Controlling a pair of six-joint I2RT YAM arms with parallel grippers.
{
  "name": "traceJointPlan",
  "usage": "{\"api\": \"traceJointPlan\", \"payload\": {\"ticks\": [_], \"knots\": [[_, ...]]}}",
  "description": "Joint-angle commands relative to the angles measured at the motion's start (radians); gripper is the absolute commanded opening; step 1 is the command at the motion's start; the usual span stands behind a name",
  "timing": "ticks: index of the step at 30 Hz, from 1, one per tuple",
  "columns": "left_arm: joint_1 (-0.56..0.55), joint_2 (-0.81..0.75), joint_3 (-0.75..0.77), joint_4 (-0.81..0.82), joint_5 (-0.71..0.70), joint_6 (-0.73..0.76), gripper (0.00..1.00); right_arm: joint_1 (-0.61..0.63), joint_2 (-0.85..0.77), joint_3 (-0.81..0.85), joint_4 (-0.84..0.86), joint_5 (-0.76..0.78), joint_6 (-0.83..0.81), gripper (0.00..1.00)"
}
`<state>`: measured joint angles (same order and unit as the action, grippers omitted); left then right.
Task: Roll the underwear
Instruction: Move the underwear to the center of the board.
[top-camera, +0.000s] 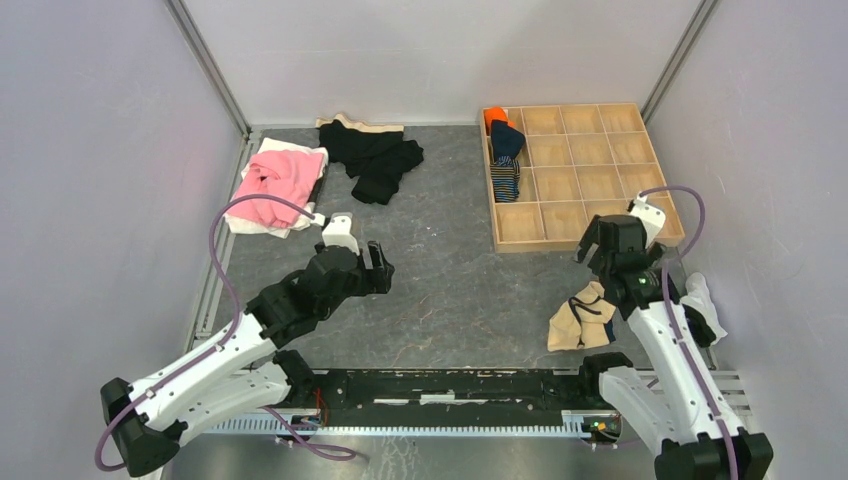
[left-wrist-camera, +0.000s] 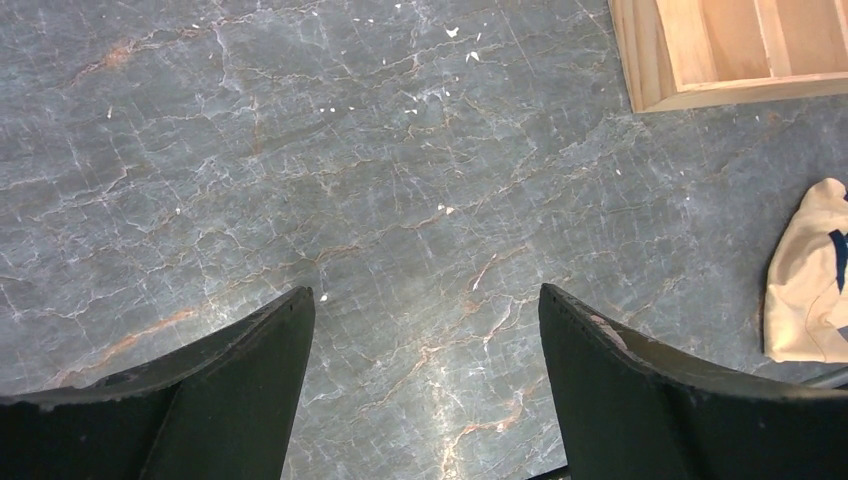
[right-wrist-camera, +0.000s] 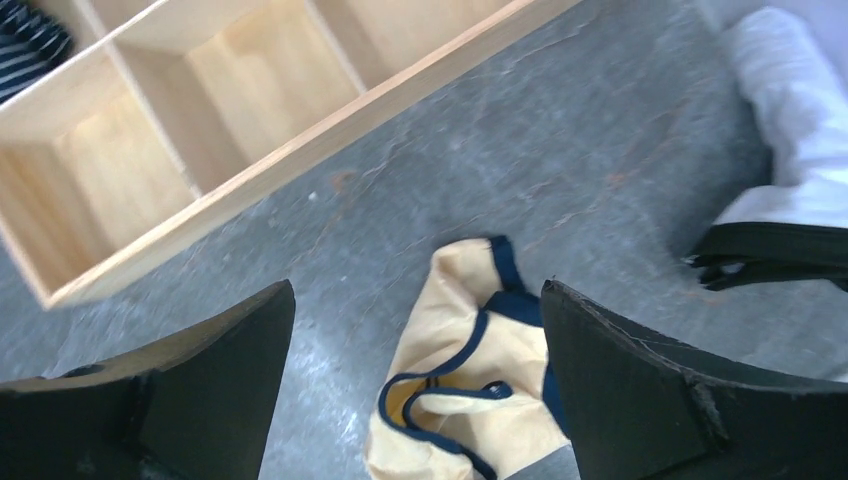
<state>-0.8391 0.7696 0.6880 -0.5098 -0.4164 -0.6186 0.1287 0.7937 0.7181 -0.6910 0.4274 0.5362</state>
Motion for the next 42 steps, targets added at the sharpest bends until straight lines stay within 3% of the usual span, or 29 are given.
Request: {"api": "traceJointPlan", "payload": {"ticks": [1,5,10,16,25,34,36,38,39,42], "knots": [[0.005,-0.005,0.058,-0.007,-0.015,0.075,0.88,-0.001,0.062,0.064,-0.006,0.273,0.058,0.98],[0.005,0.016,0.066,-0.028,-0.025,0.099,0.88,-0.068,0.145,0.058,0.008,0.414,0.041,0.98],[0.005,0.045,0.062,-0.037,-0.004,0.103,0.88,-0.312,0.238,0.017,0.110,0.245,-0.045,0.98],[0.005,0.072,0.061,-0.016,0.031,0.109,0.88,-0.534,0.292,-0.043,0.197,0.184,-0.107,0.98],[0.006,0.074,0.057,-0.009,0.050,0.112,0.88,-0.679,0.413,-0.050,0.265,0.126,-0.101,0.96],[0.006,0.067,0.056,-0.005,0.050,0.115,0.88,-0.734,0.434,-0.078,0.317,0.025,-0.112,0.43],[0.006,0.066,0.055,-0.001,0.050,0.117,0.88,-0.734,0.430,-0.079,0.317,0.029,-0.113,0.36],[0.006,0.066,0.056,-0.003,0.050,0.117,0.88,-0.735,0.432,-0.077,0.317,0.029,-0.116,0.19],[0.007,0.067,0.056,-0.003,0.051,0.117,0.88,-0.735,0.434,-0.076,0.315,0.026,-0.117,0.04],[0.006,0.068,0.056,-0.003,0.050,0.118,0.88,-0.735,0.424,-0.074,0.310,0.021,-0.117,0.00]]}}
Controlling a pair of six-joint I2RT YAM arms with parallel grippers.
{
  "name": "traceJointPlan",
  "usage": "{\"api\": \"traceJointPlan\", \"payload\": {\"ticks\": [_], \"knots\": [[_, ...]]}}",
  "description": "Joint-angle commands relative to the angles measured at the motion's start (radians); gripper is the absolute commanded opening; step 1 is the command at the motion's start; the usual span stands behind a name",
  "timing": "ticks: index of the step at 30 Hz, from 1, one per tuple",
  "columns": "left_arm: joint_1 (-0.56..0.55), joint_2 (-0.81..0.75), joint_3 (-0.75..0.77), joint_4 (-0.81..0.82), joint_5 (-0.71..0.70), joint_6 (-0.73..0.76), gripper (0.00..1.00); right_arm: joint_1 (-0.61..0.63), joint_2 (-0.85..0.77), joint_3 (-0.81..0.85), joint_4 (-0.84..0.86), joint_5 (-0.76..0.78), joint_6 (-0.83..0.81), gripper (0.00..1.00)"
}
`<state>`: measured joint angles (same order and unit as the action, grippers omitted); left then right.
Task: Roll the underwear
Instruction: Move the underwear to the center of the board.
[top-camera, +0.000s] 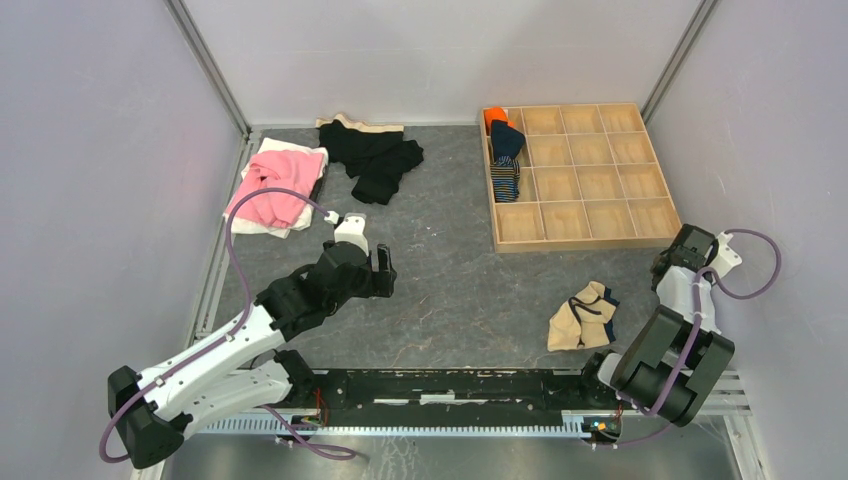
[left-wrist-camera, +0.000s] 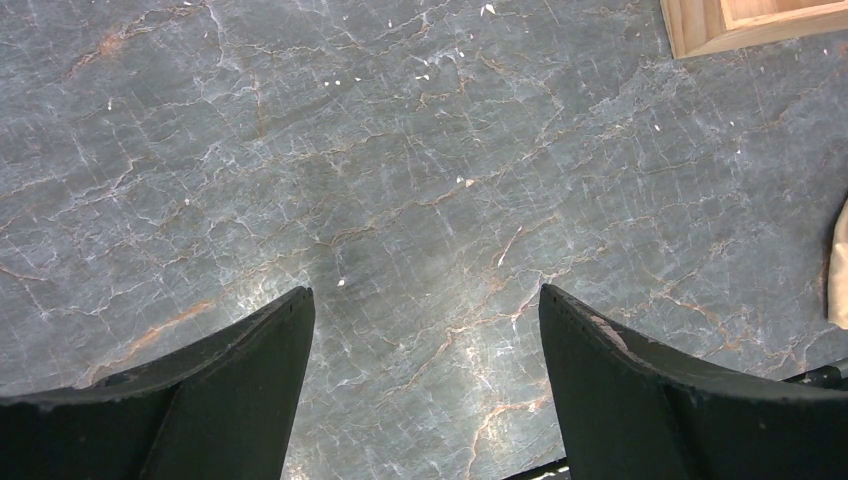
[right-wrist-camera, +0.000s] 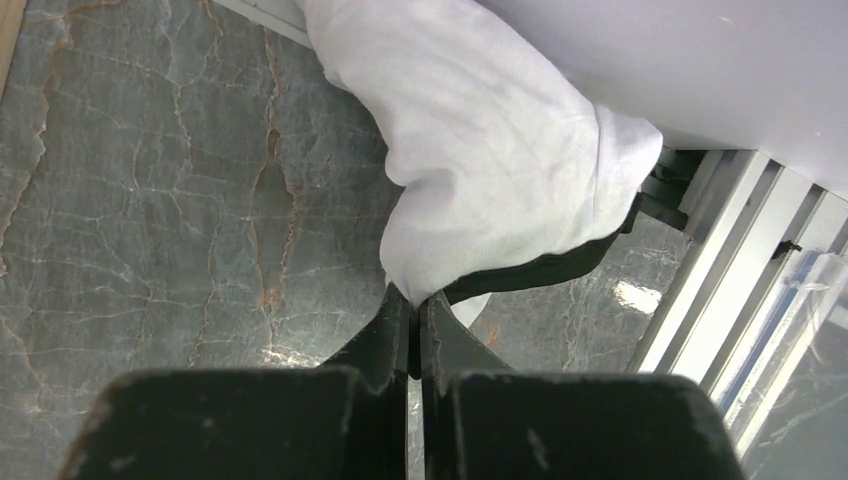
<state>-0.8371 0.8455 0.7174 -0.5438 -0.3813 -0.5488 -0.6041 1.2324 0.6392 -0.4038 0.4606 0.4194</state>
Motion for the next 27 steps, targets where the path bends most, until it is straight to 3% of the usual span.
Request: {"api": "traceJointPlan", "payload": {"ticks": [1,5,12,16,19,23,27], "knots": [[0.004,-0.010,0.027,0.030,0.014,0.049,0.88,-0.002,-0.022,0.006,0.019,-0.016,-0.001,0.00],[0.004,-0.012,0.027,0.031,0.009,0.049,0.88,-0.002,-0.131,0.022,0.011,-0.129,-0.034,0.00],[0.006,-0.022,0.028,0.026,-0.005,0.041,0.88,0.002,-0.420,0.187,-0.005,-0.591,-0.096,0.00],[0.006,-0.066,0.026,0.022,-0.040,0.016,0.88,0.048,-0.461,0.330,-0.039,-0.813,-0.039,0.00],[0.007,-0.127,0.016,0.020,-0.083,-0.023,0.88,0.168,-0.442,0.425,-0.022,-0.954,0.020,0.00],[0.006,-0.210,0.002,-0.007,-0.170,-0.097,0.88,0.427,-0.394,0.539,-0.012,-0.988,0.058,0.00],[0.006,-0.298,-0.010,-0.039,-0.236,-0.162,0.87,0.633,-0.344,0.547,0.039,-1.036,0.071,0.00]]}}
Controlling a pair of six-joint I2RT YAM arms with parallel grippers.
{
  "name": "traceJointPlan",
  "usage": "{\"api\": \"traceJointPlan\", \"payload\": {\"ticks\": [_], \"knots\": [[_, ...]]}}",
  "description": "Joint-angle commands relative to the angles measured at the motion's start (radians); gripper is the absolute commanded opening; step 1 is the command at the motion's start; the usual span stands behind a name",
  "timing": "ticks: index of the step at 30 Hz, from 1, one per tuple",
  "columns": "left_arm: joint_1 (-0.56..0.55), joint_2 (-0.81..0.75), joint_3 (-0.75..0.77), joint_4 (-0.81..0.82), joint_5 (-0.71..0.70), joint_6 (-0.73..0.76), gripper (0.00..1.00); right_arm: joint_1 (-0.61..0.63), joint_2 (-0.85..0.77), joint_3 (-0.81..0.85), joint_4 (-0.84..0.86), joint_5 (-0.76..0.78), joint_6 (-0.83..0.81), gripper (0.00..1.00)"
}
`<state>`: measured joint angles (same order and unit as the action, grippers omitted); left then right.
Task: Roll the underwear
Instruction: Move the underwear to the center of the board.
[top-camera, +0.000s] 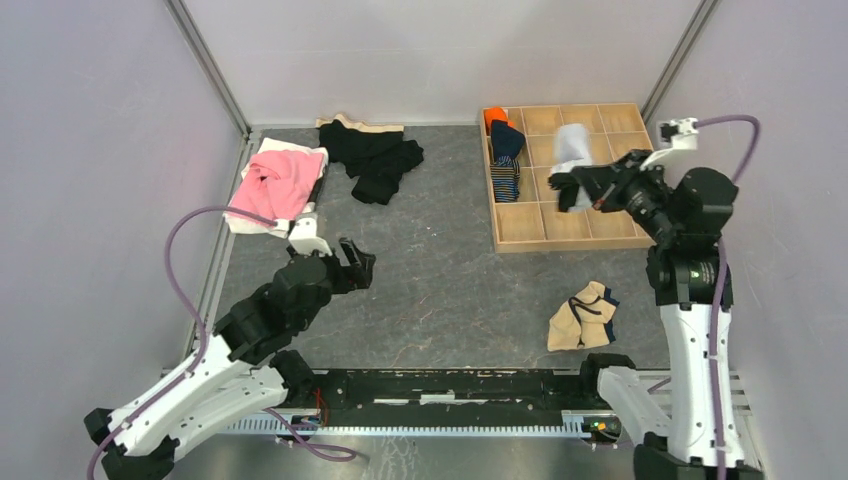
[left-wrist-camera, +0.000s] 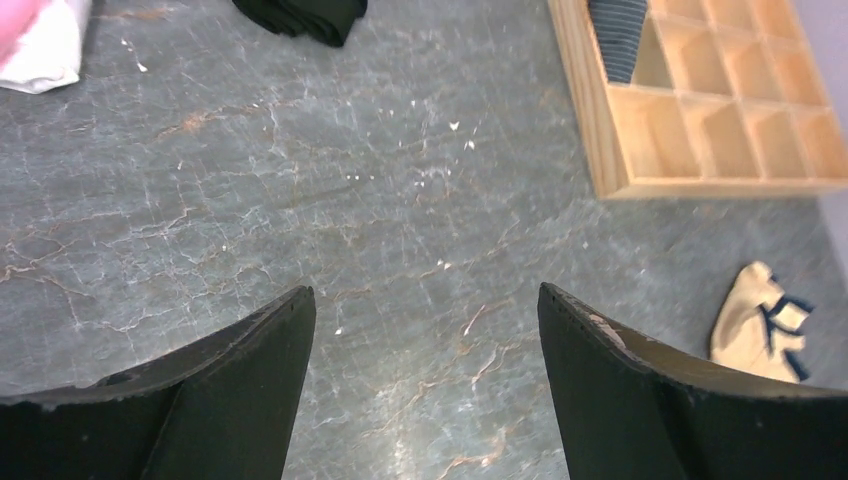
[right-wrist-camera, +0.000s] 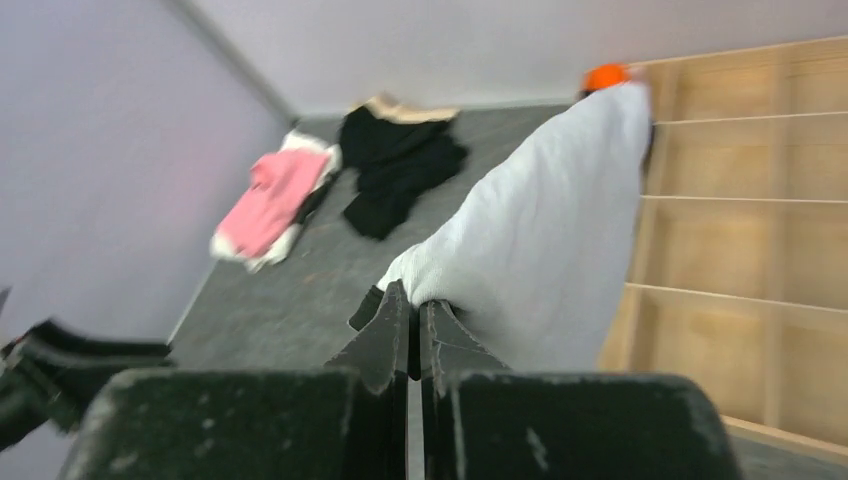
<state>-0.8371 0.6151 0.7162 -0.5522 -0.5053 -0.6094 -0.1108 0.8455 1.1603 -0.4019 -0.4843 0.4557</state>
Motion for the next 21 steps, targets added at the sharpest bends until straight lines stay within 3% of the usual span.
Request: {"api": "traceJointPlan", "payload": {"ticks": [1,10,15,16,19,21], "knots": [[0.007,-0.088,-0.013,-0.037,-0.122,-0.114,0.87,0.210,0.062,0.020,0.045,-0.086,0.021,0.00],[0.006,-0.098,-0.013,-0.058,-0.124,-0.153,0.85,0.765,0.339,-0.041,0.079,-0.042,-0.199,0.08],[0.006,-0.110,-0.008,-0.088,-0.142,-0.157,0.85,0.827,0.317,-0.222,0.156,0.072,-0.191,0.11],[0.006,-0.113,-0.010,-0.091,-0.143,-0.157,0.85,0.826,0.301,-0.263,0.142,0.136,-0.186,0.18],[0.006,-0.109,-0.021,-0.096,-0.137,-0.160,0.85,0.826,0.272,-0.377,0.089,0.285,-0.190,0.65],[0.007,-0.095,-0.037,-0.087,-0.118,-0.159,0.85,0.827,0.257,-0.433,0.060,0.357,-0.189,0.75]]}}
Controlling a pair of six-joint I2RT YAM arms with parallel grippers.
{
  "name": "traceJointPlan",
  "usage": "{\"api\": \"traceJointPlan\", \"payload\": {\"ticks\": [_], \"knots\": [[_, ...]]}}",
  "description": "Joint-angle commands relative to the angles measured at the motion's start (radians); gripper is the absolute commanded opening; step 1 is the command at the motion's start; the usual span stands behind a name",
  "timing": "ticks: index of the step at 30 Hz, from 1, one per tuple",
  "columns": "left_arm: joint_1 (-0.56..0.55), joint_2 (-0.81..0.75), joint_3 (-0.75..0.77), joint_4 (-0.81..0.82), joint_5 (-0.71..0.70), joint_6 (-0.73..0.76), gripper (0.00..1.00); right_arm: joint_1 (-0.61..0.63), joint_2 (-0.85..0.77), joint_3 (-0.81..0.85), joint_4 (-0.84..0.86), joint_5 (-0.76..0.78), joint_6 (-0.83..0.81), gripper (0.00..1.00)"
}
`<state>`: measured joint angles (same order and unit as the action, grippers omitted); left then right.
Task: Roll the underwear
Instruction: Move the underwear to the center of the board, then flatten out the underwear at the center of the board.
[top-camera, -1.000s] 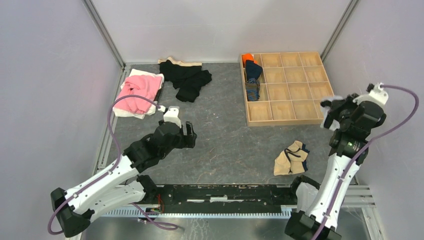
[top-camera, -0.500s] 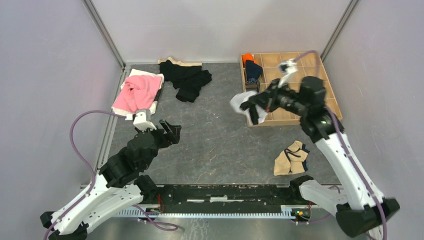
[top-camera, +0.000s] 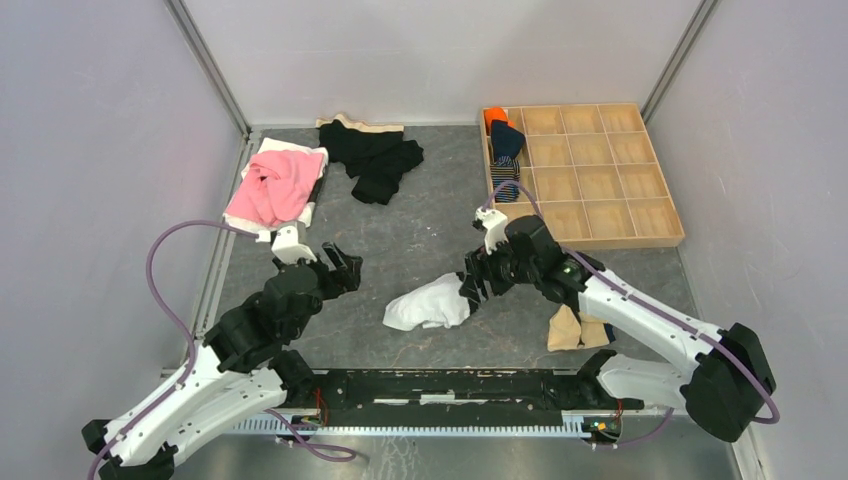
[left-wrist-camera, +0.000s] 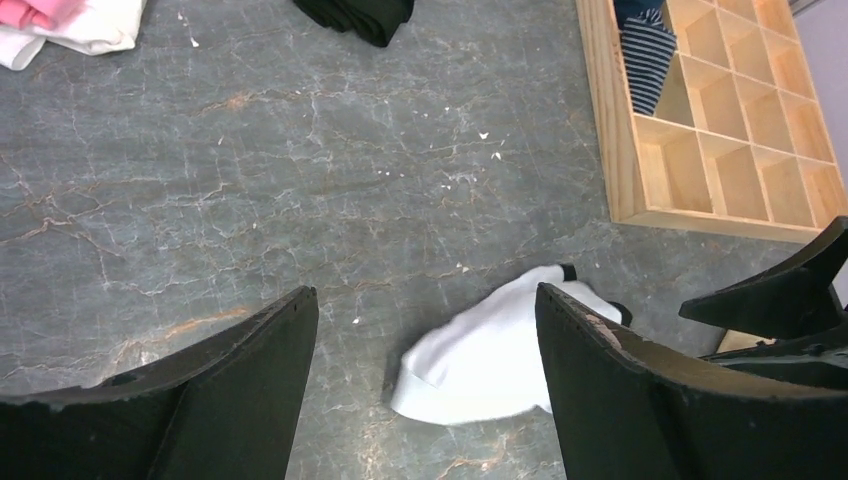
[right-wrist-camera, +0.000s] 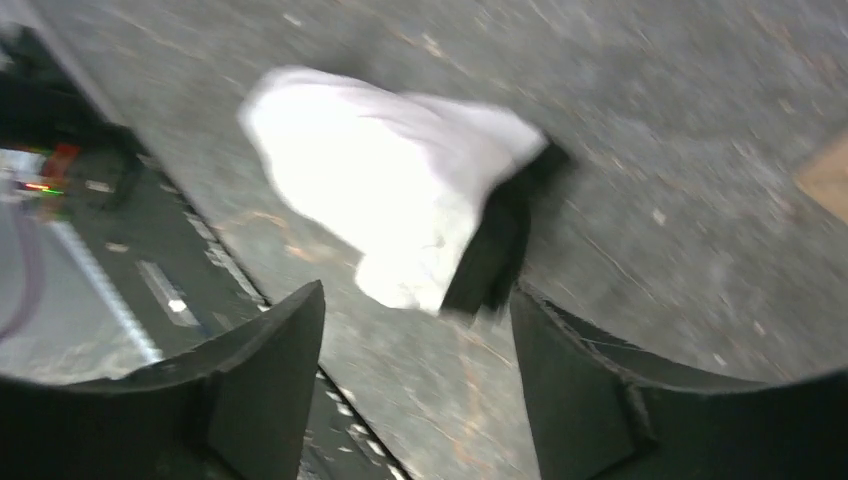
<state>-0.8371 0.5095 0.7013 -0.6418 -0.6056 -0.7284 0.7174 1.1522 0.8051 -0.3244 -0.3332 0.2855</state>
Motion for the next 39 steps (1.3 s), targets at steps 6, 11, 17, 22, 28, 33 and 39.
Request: {"api": "traceJointPlan", "payload": {"ticks": [6,11,17,22,28,33,39], "knots": [[0.006,0.088,-0.082,0.107,0.144,0.005,0.84,-0.002,-0.153,-0.166,-0.045,0.423,0.013,0.78],[0.001,0.169,-0.160,0.229,0.304,-0.007,0.82,-0.003,-0.151,-0.236,0.040,0.366,0.033,0.77],[-0.010,0.167,-0.242,0.287,0.354,-0.037,0.82,-0.004,-0.077,-0.315,0.210,0.166,0.069,0.78],[-0.010,0.143,-0.258,0.282,0.359,-0.039,0.82,-0.004,0.003,-0.364,0.331,0.076,0.101,0.76],[-0.011,0.139,-0.260,0.280,0.357,-0.039,0.82,-0.003,0.067,-0.402,0.436,0.023,0.144,0.64],[-0.011,0.136,-0.261,0.280,0.353,-0.037,0.82,-0.002,0.091,-0.425,0.472,0.031,0.160,0.56],[-0.010,0.123,-0.266,0.273,0.345,-0.039,0.83,-0.004,0.111,-0.441,0.525,0.049,0.152,0.46]]}}
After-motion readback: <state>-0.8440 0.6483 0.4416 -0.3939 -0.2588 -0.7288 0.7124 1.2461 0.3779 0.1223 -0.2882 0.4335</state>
